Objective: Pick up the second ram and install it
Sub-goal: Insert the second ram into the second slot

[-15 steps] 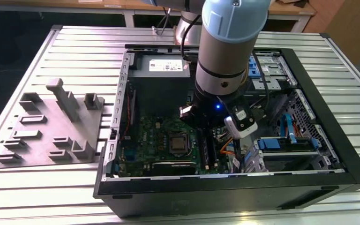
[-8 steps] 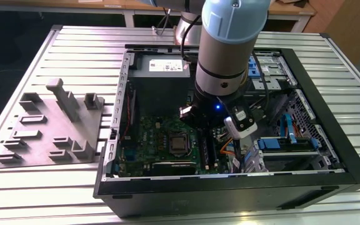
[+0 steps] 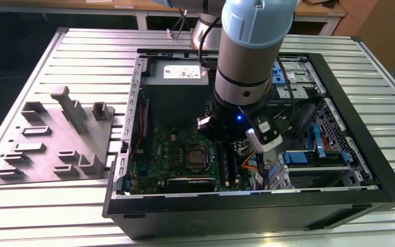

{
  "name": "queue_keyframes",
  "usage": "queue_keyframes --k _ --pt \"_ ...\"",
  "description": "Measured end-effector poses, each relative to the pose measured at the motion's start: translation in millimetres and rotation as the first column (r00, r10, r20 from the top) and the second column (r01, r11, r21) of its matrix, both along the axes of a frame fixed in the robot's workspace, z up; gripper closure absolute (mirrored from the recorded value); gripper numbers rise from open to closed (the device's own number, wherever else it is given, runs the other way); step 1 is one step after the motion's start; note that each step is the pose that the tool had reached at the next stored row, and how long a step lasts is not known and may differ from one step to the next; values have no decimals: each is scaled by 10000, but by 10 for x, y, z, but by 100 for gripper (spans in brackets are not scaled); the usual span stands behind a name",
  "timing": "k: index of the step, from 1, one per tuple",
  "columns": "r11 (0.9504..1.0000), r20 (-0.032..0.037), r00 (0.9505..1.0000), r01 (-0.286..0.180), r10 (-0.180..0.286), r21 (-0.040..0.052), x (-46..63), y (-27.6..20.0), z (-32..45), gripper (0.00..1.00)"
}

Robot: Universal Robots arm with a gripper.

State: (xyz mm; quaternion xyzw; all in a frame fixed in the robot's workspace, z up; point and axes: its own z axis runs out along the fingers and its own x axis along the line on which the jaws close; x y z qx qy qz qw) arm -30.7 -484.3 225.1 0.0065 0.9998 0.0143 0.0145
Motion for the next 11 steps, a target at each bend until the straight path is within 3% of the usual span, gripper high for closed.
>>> queue_keyframes --k 11 --pt "10000 0 10000 34 -34 0 6 0 -1 89"
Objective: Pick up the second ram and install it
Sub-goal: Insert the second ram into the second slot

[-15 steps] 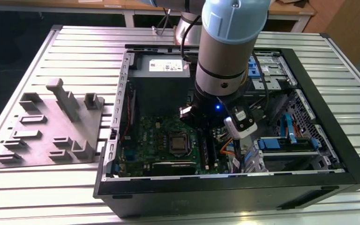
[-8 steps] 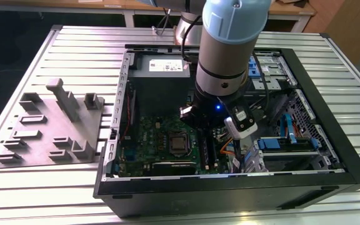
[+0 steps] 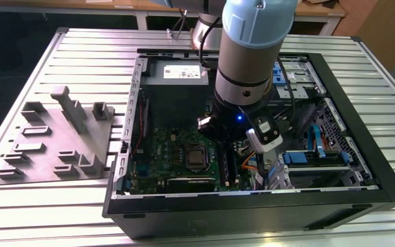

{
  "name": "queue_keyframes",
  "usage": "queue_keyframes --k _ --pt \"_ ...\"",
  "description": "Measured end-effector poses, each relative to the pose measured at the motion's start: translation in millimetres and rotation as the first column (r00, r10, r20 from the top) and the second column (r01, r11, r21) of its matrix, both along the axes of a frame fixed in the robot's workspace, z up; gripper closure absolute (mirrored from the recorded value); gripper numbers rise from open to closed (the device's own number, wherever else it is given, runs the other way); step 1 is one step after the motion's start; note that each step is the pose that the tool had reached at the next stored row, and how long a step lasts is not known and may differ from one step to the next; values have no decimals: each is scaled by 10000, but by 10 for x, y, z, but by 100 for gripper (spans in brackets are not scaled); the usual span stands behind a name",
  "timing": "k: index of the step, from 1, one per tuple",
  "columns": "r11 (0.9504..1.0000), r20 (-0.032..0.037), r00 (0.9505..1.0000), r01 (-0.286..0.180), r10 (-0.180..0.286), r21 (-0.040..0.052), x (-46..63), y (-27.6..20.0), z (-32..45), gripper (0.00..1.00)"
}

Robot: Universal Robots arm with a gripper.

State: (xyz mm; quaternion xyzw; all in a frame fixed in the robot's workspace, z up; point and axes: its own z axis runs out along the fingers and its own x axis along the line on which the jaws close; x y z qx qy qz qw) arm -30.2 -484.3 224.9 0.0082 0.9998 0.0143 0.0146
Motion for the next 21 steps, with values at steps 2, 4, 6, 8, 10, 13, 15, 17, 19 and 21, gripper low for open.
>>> queue_keyframes --k 2,4,6,8,10,13,15,17,19,21 --pt "10000 1 10000 2 -2 3 0 0 -14 89" --pt "10000 0 10000 0 0 -1 -1 0 -20 89" --pt "10000 -1 10000 2 -2 -2 -2 0 -23 89" --pt "10000 0 10000 2 -2 1 -2 0 -24 89" --pt "10000 0 10000 2 -2 1 -2 0 -24 89" --pt "10000 0 10000 2 -2 1 -2 0 -14 89" --pt "10000 1 10000 2 -2 1 -2 0 -3 89" --pt "10000 0 10000 2 -2 1 -2 0 15 89" --pt "10000 1 10000 2 -2 2 -2 0 25 89" --pt "10000 2 10000 1 -1 -4 -1 1 25 89"
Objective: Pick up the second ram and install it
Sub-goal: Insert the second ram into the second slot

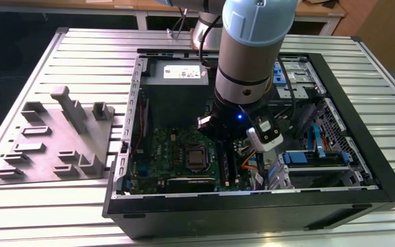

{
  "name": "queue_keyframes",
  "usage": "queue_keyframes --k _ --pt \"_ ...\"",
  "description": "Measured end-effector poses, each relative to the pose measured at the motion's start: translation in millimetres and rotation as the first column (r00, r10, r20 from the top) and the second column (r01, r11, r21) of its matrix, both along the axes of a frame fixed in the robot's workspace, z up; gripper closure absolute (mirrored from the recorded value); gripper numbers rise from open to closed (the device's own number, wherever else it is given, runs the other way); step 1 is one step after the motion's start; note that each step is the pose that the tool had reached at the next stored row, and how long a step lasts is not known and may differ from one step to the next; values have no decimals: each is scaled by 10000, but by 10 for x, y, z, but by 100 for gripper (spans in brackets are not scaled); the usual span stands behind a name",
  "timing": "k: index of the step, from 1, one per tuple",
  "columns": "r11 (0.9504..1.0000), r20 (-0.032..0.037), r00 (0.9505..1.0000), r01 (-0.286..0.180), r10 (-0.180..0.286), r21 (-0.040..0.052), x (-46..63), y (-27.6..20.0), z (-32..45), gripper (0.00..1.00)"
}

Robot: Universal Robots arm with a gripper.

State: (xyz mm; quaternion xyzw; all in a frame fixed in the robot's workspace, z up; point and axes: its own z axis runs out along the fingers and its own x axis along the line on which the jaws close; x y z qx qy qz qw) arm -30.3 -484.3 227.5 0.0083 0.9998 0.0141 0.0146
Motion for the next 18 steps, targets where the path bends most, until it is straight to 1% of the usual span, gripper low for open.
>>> queue_keyframes --k 2,3,12,18 --pt "10000 -2 10000 1 -1 -54 0 0 2 89" --pt "10000 -1 10000 2 -2 -64 0 -1 2 89" --pt "10000 1 10000 3 -3 -71 -1 -1 6 89" --pt "10000 41 10000 2 -2 -74 -11 -1 17 89"
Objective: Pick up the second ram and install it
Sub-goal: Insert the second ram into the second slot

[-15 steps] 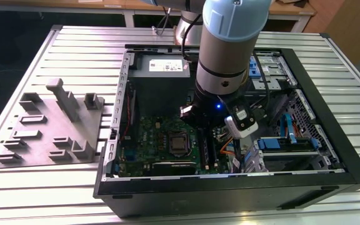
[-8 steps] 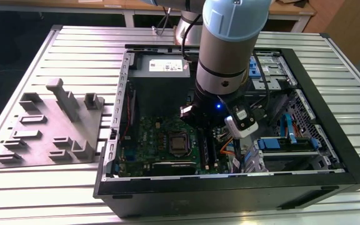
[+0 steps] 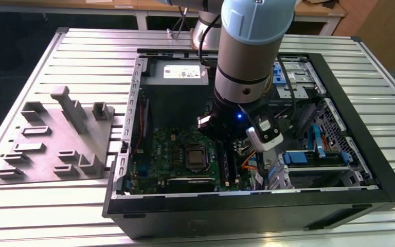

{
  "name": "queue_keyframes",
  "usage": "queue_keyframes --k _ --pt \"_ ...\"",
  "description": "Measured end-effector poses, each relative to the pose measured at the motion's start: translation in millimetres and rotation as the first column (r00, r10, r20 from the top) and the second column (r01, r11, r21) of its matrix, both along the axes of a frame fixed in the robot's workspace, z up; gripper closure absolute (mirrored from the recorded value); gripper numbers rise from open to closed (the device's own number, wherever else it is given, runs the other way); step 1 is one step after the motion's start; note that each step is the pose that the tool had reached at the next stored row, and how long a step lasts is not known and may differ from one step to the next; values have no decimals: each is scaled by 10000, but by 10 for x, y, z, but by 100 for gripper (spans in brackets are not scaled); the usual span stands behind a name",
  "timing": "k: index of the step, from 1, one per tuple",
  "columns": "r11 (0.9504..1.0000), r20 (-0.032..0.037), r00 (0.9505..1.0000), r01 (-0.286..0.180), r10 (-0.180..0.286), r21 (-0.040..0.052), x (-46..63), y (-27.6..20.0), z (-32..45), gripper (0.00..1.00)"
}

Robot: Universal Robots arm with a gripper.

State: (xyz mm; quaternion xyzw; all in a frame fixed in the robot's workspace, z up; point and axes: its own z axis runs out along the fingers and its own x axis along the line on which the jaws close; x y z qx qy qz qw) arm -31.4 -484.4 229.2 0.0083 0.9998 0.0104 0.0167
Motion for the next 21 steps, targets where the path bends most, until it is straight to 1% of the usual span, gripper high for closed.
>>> queue_keyframes --k 4,10,14,21 --pt "10000 6 10000 1 -1 3 0 0 22 89" --pt "10000 9 10000 1 -1 -2 -3 0 26 89" --pt "10000 45 10000 1 -1 -2 -15 0 27 89" --pt "10000 62 10000 1 -1 -1 -20 -14 26 89"
